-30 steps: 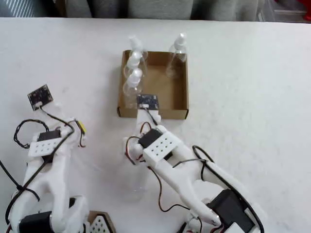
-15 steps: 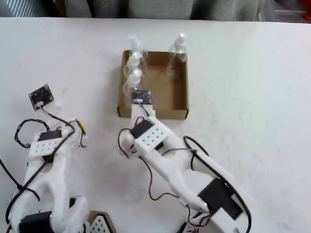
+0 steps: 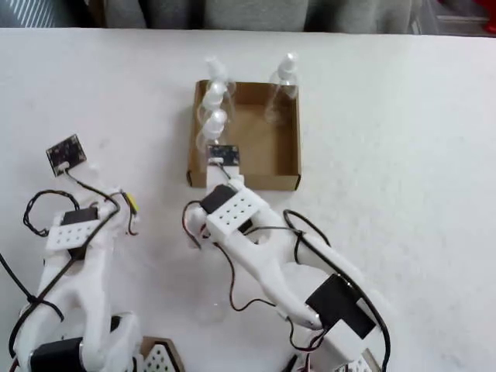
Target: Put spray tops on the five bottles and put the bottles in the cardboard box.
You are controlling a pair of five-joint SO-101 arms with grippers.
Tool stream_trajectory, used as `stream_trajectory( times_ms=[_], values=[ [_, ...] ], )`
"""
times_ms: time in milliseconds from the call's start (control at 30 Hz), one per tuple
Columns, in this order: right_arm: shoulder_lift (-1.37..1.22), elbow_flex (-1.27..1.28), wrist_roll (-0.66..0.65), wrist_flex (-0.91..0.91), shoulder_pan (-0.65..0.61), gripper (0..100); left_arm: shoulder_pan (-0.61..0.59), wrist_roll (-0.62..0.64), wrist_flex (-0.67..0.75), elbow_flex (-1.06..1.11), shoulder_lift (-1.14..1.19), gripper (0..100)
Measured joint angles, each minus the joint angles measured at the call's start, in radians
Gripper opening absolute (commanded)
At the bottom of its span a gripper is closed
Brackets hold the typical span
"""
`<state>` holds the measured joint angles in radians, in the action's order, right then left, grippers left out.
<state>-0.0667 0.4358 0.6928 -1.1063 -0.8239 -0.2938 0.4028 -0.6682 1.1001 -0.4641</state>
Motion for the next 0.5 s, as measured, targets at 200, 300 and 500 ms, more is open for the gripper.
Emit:
stream_trajectory(
  times_ms=[200,300,500],
  values=[
    [-0.081,-0.017,0.000,0.003,0.000,26.8,0.000,0.000,0.000,0.000,0.000,6],
    [-0.103,-0.032,0.000,0.006,0.000,22.5,0.000,0.000,0.000,0.000,0.000,6],
    [-0.103,-0.037,-0.041,0.000,0.002,5.0,0.000,0.000,0.000,0.000,0.000,6]
  ],
)
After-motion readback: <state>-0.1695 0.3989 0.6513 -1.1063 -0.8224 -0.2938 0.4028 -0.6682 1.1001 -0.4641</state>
